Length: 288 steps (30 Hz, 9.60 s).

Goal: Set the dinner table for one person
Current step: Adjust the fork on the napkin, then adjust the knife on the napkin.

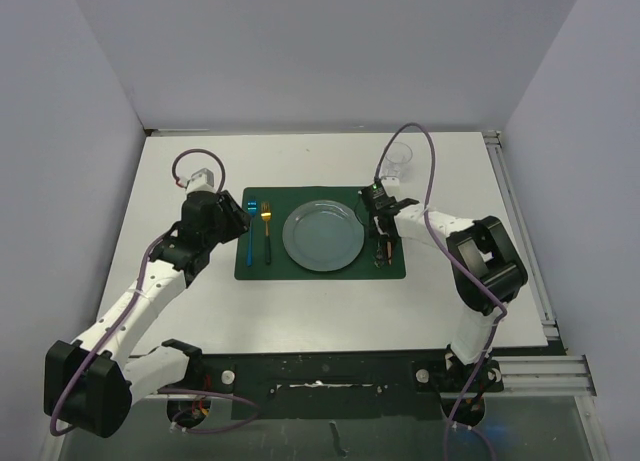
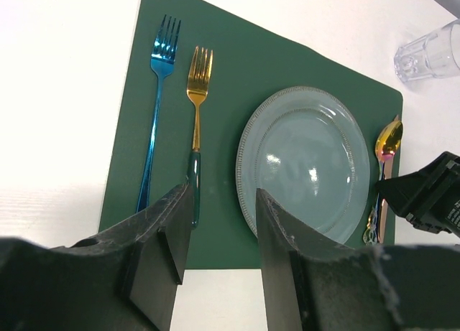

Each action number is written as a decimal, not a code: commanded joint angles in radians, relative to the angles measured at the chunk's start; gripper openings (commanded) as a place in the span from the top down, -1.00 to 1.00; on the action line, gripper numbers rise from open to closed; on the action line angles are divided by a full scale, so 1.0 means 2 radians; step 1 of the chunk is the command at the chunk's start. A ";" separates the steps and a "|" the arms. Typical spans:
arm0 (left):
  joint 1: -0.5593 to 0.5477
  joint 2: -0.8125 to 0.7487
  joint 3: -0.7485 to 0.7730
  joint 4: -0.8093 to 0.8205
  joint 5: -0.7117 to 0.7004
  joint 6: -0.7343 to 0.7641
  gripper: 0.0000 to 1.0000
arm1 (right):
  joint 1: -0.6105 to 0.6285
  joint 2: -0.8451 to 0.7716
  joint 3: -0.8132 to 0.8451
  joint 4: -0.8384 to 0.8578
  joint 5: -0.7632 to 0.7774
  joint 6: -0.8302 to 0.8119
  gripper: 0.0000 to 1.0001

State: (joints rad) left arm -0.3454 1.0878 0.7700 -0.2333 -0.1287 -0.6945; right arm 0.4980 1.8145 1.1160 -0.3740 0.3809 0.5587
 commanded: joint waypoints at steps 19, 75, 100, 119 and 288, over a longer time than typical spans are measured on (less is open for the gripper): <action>-0.002 0.011 0.004 0.034 -0.021 0.009 0.25 | 0.000 0.037 0.000 0.026 -0.028 0.012 1.00; -0.002 0.047 -0.015 0.054 -0.021 0.014 0.26 | 0.021 0.039 0.036 -0.002 -0.025 0.016 0.96; -0.006 0.050 -0.017 0.063 -0.016 0.009 0.25 | 0.012 -0.014 0.070 -0.066 0.054 -0.006 0.66; -0.010 0.060 -0.023 0.068 -0.015 0.005 0.25 | 0.020 -0.018 0.033 -0.040 -0.009 0.013 0.67; -0.030 0.080 -0.011 0.085 -0.016 0.004 0.26 | 0.004 -0.041 -0.047 -0.101 -0.013 -0.010 0.38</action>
State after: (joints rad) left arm -0.4000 1.2488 0.7147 -0.1154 -0.1570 -0.6945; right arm 0.4976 1.7153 1.0061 -0.4942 0.3367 0.5598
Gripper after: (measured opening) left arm 0.371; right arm 0.256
